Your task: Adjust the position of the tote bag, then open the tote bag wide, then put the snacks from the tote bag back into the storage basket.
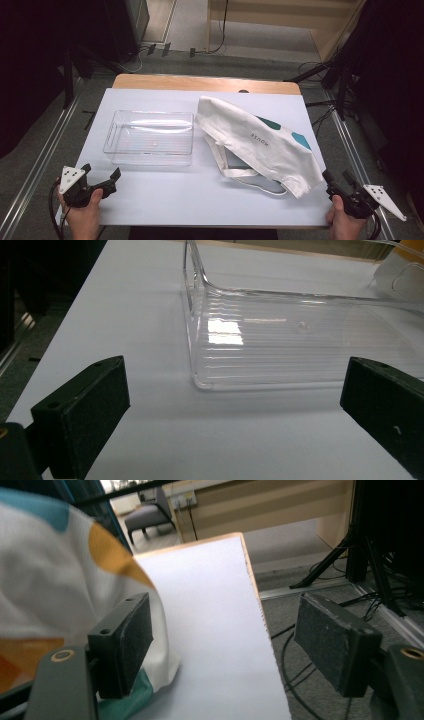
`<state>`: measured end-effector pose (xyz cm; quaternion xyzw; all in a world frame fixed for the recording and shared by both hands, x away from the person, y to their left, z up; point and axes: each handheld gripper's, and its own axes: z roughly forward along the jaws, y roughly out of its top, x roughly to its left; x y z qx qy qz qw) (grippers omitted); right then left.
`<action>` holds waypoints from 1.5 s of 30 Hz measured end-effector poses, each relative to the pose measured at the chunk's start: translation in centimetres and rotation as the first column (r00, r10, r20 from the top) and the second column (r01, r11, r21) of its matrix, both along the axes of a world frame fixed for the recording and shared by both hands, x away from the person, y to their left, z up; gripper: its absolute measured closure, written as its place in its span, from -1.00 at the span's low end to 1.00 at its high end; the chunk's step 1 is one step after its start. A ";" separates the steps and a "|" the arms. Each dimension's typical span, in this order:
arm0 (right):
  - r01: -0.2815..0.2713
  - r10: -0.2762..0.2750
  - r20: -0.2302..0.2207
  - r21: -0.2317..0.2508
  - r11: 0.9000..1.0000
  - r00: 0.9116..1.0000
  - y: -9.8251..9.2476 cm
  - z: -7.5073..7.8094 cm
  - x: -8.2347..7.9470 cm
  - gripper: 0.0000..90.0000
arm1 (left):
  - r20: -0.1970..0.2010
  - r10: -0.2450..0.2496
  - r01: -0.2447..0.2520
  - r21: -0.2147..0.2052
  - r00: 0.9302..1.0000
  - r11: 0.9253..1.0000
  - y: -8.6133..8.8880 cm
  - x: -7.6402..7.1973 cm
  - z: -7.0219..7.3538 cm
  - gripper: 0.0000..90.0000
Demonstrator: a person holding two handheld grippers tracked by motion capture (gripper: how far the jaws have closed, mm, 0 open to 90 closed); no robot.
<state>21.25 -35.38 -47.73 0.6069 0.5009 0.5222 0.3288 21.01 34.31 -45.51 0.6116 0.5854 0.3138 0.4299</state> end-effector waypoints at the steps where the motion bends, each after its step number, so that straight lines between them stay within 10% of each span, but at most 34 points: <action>1: 0.000 0.000 0.000 0.000 1.000 1.000 0.0 0.0 0.0 -0.46 | 0.000 0.000 0.000 0.000 1.000 1.000 0.0 0.0 0.0 -1.00; 7: -0.019 0.019 -0.007 -0.021 1.000 1.000 0.4 1.2 -1.0 -0.34 | 0.011 -0.007 0.006 0.026 1.000 1.000 -1.1 -0.2 0.9 -1.00; 15: -0.060 0.060 0.117 -0.004 0.998 0.991 2.4 5.4 -4.6 -0.46 | 0.045 -0.052 0.052 0.013 0.998 0.999 -4.0 -0.6 3.7 -1.00; 21: -0.138 0.136 -0.035 -0.062 0.989 0.990 6.0 3.9 -4.4 -0.58 | 0.044 -0.135 0.134 0.032 0.990 0.990 -7.2 1.0 5.3 -1.00; 32: -0.127 0.114 -0.111 -0.119 0.985 0.987 5.8 3.2 -3.0 0.94 | 0.057 -0.308 0.303 0.082 0.950 0.949 -14.2 5.3 8.3 -1.00; 42: -0.127 0.112 -0.110 -0.144 0.981 0.988 5.1 3.4 -2.4 0.92 | 0.048 -0.371 0.366 0.088 0.927 0.926 -17.8 9.3 9.3 -1.00; 45: -0.130 0.116 -0.132 -0.105 0.986 0.985 5.0 3.0 -2.2 0.36 | 0.035 -0.382 0.378 0.081 0.924 0.922 -18.8 10.9 9.2 -1.00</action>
